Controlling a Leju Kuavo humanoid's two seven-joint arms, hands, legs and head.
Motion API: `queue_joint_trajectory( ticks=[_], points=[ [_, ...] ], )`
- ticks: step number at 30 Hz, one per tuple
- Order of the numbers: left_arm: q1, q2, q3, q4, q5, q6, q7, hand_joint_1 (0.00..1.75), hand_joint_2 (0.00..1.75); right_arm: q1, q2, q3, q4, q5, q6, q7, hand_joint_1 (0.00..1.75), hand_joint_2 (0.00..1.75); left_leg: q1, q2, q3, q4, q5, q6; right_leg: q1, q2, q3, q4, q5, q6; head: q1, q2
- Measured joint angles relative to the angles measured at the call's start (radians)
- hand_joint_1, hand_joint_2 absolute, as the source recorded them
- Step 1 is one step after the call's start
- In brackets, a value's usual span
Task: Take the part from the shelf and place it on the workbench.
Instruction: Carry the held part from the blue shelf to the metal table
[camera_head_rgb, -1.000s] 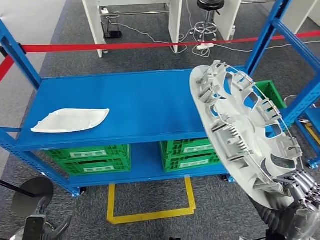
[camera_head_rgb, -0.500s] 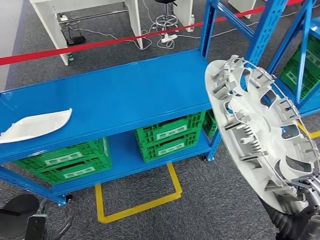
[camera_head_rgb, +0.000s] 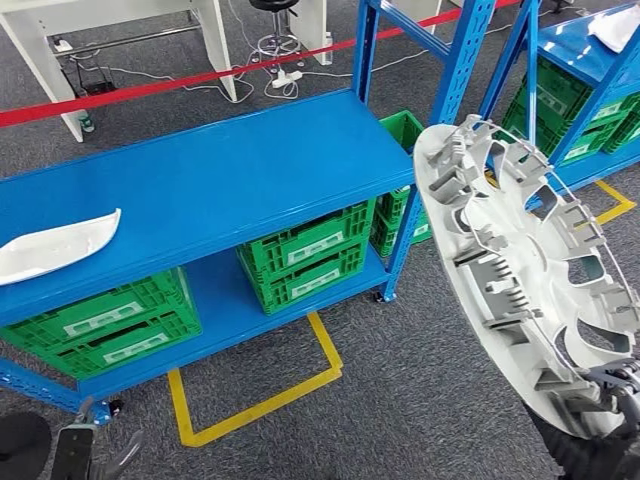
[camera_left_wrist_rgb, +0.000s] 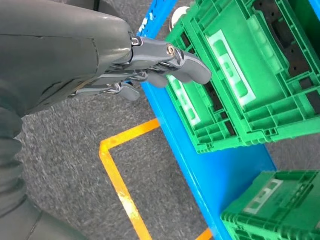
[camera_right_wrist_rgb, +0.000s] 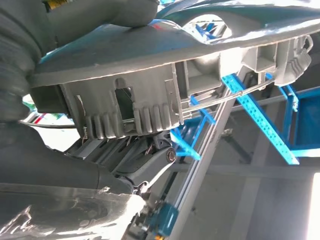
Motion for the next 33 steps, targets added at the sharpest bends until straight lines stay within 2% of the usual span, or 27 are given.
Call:
queue_joint_trajectory(
  ticks=[4, 6, 7, 8, 10, 11, 12, 13, 15, 16, 17, 18, 19, 20, 21, 22, 23, 24, 25, 26, 27, 28, 29, 30, 31, 32, 33],
  points=[
    [0.0, 0.0, 0.0, 0.0, 0.0, 0.001, 0.0, 0.0, 1.75, 0.0, 0.0, 0.0, 0.0, 0.0, 0.0, 0.0, 1.75, 1.75, 0.0, 0.001, -0.001, 0.0, 0.001, 0.0, 0.0, -0.001, -0.001, 0.005, -0.004, 0.0, 0.0, 0.0],
    [0.0, 0.0, 0.002, 0.002, 0.001, 0.005, 0.0, 0.0, 1.75, 0.002, 0.001, 0.0, 0.0, 0.002, 0.0, 0.0, 1.75, 1.75, -0.002, 0.02, -0.017, 0.001, 0.014, 0.001, -0.001, -0.009, -0.017, 0.101, -0.051, 0.005, 0.0, 0.0],
    [-0.001, 0.0, 0.003, 0.004, 0.002, 0.005, -0.001, 0.0, 1.75, 0.005, 0.003, -0.001, 0.0, 0.004, 0.0, 0.0, 1.75, 1.75, -0.004, 0.041, -0.037, 0.003, 0.028, 0.0, -0.002, -0.014, -0.004, 0.144, -0.048, 0.008, 0.0, 0.0],
    [-0.003, 0.001, 0.004, 0.008, 0.008, 0.0, -0.001, 0.0, 1.75, 0.009, 0.006, -0.003, -0.003, 0.008, 0.0, 0.0, 1.75, 1.75, -0.008, 0.073, -0.063, 0.008, 0.053, -0.006, 0.001, -0.036, 0.068, 0.102, -0.058, 0.006, -0.001, 0.0],
    [-0.009, 0.004, 0.003, 0.013, 0.02, -0.016, -0.001, 0.0, 1.75, 0.017, 0.013, -0.009, -0.011, 0.018, 0.0, 0.0, 1.75, 1.75, -0.01, 0.125, -0.104, 0.016, 0.095, -0.021, 0.009, -0.064, 0.217, -0.068, -0.033, -0.007, -0.001, 0.0],
    [-0.012, 0.006, 0.003, 0.016, 0.026, -0.025, -0.001, 0.0, 1.75, 0.02, 0.017, -0.012, -0.016, 0.024, 0.0, 0.0, 1.75, 1.75, -0.009, 0.133, -0.114, 0.022, 0.103, -0.032, 0.013, -0.074, 0.267, -0.149, -0.04, -0.02, -0.002, 0.0],
    [-0.012, 0.006, 0.002, 0.018, 0.028, -0.028, 0.0, 0.0, 1.75, 0.022, 0.02, -0.015, -0.02, 0.028, 0.0, 0.0, 1.75, 1.75, -0.005, 0.115, -0.12, 0.031, 0.085, -0.039, 0.013, -0.064, 0.254, -0.148, -0.03, -0.03, 0.0, 0.0],
    [-0.012, 0.007, 0.002, 0.02, 0.03, -0.03, 0.0, 0.0, 1.75, 0.023, 0.023, -0.017, -0.024, 0.032, 0.0, 0.0, 1.75, 1.75, -0.002, 0.088, -0.128, 0.057, 0.048, -0.046, 0.012, -0.055, 0.24, -0.148, -0.018, -0.04, -0.001, 0.0],
    [-0.012, 0.008, 0.004, 0.024, 0.035, -0.031, 0.002, 0.0, 1.75, 0.024, 0.028, -0.02, -0.028, 0.037, 0.0, 0.0, 1.75, 1.75, 0.0, 0.033, -0.151, 0.163, -0.064, -0.053, 0.012, -0.034, 0.213, -0.147, 0.01, -0.053, -0.004, 0.0],
    [-0.012, 0.008, 0.004, 0.026, 0.037, -0.032, 0.002, 0.0, 1.75, 0.025, 0.03, -0.021, -0.029, 0.04, 0.0, 0.0, 1.75, 1.75, 0.0, 0.022, -0.162, 0.231, -0.108, -0.053, 0.012, -0.021, 0.197, -0.145, 0.025, -0.055, -0.005, 0.0],
    [-0.013, 0.008, 0.005, 0.027, 0.039, -0.033, 0.003, 0.0, 1.75, 0.026, 0.032, -0.022, -0.031, 0.043, 0.0, 0.0, 1.75, 1.75, -0.001, 0.018, -0.166, 0.285, -0.129, -0.051, 0.013, -0.008, 0.179, -0.143, 0.04, -0.055, -0.006, 0.0],
    [-0.014, 0.008, 0.005, 0.029, 0.041, -0.035, 0.004, 0.0, 1.75, 0.028, 0.033, -0.024, -0.033, 0.049, 0.0, 0.0, 1.75, 1.75, -0.001, 0.016, -0.158, 0.311, -0.124, -0.049, 0.013, 0.006, 0.158, -0.139, 0.055, -0.054, -0.006, 0.0],
    [-0.014, 0.008, 0.004, 0.031, 0.044, -0.037, 0.005, 0.0, 1.75, 0.029, 0.035, -0.025, -0.035, 0.055, 0.0, 0.0, 1.75, 1.75, -0.001, 0.014, -0.134, 0.302, -0.1, -0.046, 0.013, 0.02, 0.138, -0.136, 0.068, -0.052, -0.006, 0.0],
    [-0.015, 0.008, 0.004, 0.032, 0.045, -0.039, 0.006, 0.0, 1.75, 0.03, 0.037, -0.027, -0.038, 0.061, 0.0, 0.0, 1.75, 1.75, -0.001, 0.006, -0.094, 0.257, -0.07, -0.043, 0.013, 0.033, 0.119, -0.132, 0.081, -0.05, -0.006, 0.0],
    [-0.015, 0.008, 0.004, 0.033, 0.045, -0.041, 0.006, 0.0, 1.75, 0.031, 0.039, -0.029, -0.041, 0.066, 0.0, 0.0, 1.75, 1.75, 0.0, -0.016, -0.043, 0.187, -0.051, -0.038, 0.012, 0.045, 0.103, -0.128, 0.092, -0.047, -0.006, 0.0],
    [-0.016, 0.008, 0.004, 0.035, 0.046, -0.043, 0.006, 0.0, 1.75, 0.032, 0.041, -0.03, -0.045, 0.069, 0.0, 0.0, 1.75, 1.75, 0.002, -0.041, 0.008, 0.109, -0.046, -0.034, 0.012, 0.056, 0.088, -0.124, 0.104, -0.043, -0.006, 0.0],
    [-0.017, 0.008, 0.004, 0.036, 0.045, -0.044, 0.006, 0.0, 1.75, 0.033, 0.042, -0.031, -0.05, 0.072, 0.0, 0.001, 1.75, 1.75, 0.002, -0.062, 0.045, 0.049, -0.05, -0.031, 0.012, 0.066, 0.078, -0.122, 0.116, -0.038, -0.005, 0.0],
    [-0.018, 0.008, 0.004, 0.038, 0.045, -0.046, 0.007, 0.0, 1.75, 0.034, 0.043, -0.033, -0.055, 0.074, 0.0, 0.0, 1.75, 1.75, 0.002, -0.076, 0.065, 0.011, -0.058, -0.03, 0.011, 0.076, 0.07, -0.122, 0.128, -0.032, -0.005, 0.0],
    [-0.019, 0.008, 0.003, 0.039, 0.045, -0.047, 0.007, 0.0, 1.75, 0.034, 0.045, -0.033, -0.06, 0.077, 0.0, 0.0, 1.75, 1.75, 0.0, -0.072, 0.069, -0.003, -0.059, -0.029, 0.011, 0.086, 0.065, -0.125, 0.141, -0.026, -0.004, 0.0],
    [-0.02, 0.008, 0.002, 0.042, 0.045, -0.049, 0.008, 0.0, 1.75, 0.036, 0.046, -0.034, -0.065, 0.08, 0.0, 0.0, 1.75, 1.75, 0.001, -0.059, 0.061, -0.002, -0.053, -0.025, 0.008, 0.095, 0.059, -0.128, 0.153, -0.02, -0.005, 0.0],
    [-0.022, 0.008, 0.0, 0.043, 0.045, -0.05, 0.008, 0.0, 1.75, 0.038, 0.047, -0.035, -0.07, 0.083, 0.0, 0.0, 1.75, 1.75, 0.001, -0.046, 0.052, -0.003, -0.043, -0.019, 0.009, 0.089, 0.051, -0.125, 0.147, -0.015, -0.005, 0.0],
    [-0.023, 0.008, -0.001, 0.045, 0.045, -0.052, 0.009, 0.0, 1.75, 0.039, 0.048, -0.035, -0.074, 0.086, 0.0, 0.0, 1.75, 1.75, 0.002, -0.03, 0.04, -0.003, -0.032, -0.012, 0.01, 0.07, 0.039, -0.105, 0.12, -0.01, -0.003, 0.0],
    [-0.024, 0.008, -0.002, 0.046, 0.045, -0.054, 0.009, 0.0, 1.75, 0.041, 0.049, -0.036, -0.078, 0.087, 0.0, -0.001, 1.75, 1.75, 0.003, -0.014, 0.026, -0.005, -0.02, -0.006, 0.011, 0.043, 0.023, -0.061, 0.073, -0.006, -0.001, 0.0],
    [-0.025, 0.008, -0.002, 0.047, 0.045, -0.055, 0.01, 0.0, 1.75, 0.042, 0.05, -0.036, -0.08, 0.088, 0.0, -0.001, 1.75, 1.75, 0.0, 0.001, 0.013, -0.005, -0.011, -0.002, 0.012, 0.014, 0.005, 0.003, 0.015, -0.003, 0.0, 0.0],
    [-0.025, 0.008, -0.002, 0.048, 0.045, -0.056, 0.01, 0.0, 1.75, 0.042, 0.05, -0.036, -0.082, 0.089, 0.0, -0.001, 1.75, 1.75, -0.001, 0.016, 0.0, -0.005, -0.001, -0.001, 0.011, -0.004, -0.011, 0.078, -0.034, 0.001, 0.003, 0.0],
    [-0.025, 0.009, -0.002, 0.05, 0.045, -0.058, 0.01, 0.0, 1.75, 0.042, 0.05, -0.037, -0.083, 0.089, 0.0, -0.001, 1.75, 1.75, -0.002, 0.031, -0.013, -0.004, 0.008, -0.001, 0.008, -0.012, -0.021, 0.146, -0.057, 0.004, 0.003, 0.0],
    [-0.025, 0.009, -0.003, 0.051, 0.045, -0.06, 0.01, 0.0, 1.75, 0.043, 0.051, -0.038, -0.084, 0.089, 0.0, -0.001, 1.75, 1.75, -0.003, 0.047, -0.026, -0.004, 0.017, -0.003, 0.006, -0.015, -0.019, 0.192, -0.052, 0.007, 0.003, 0.0]
  ],
)
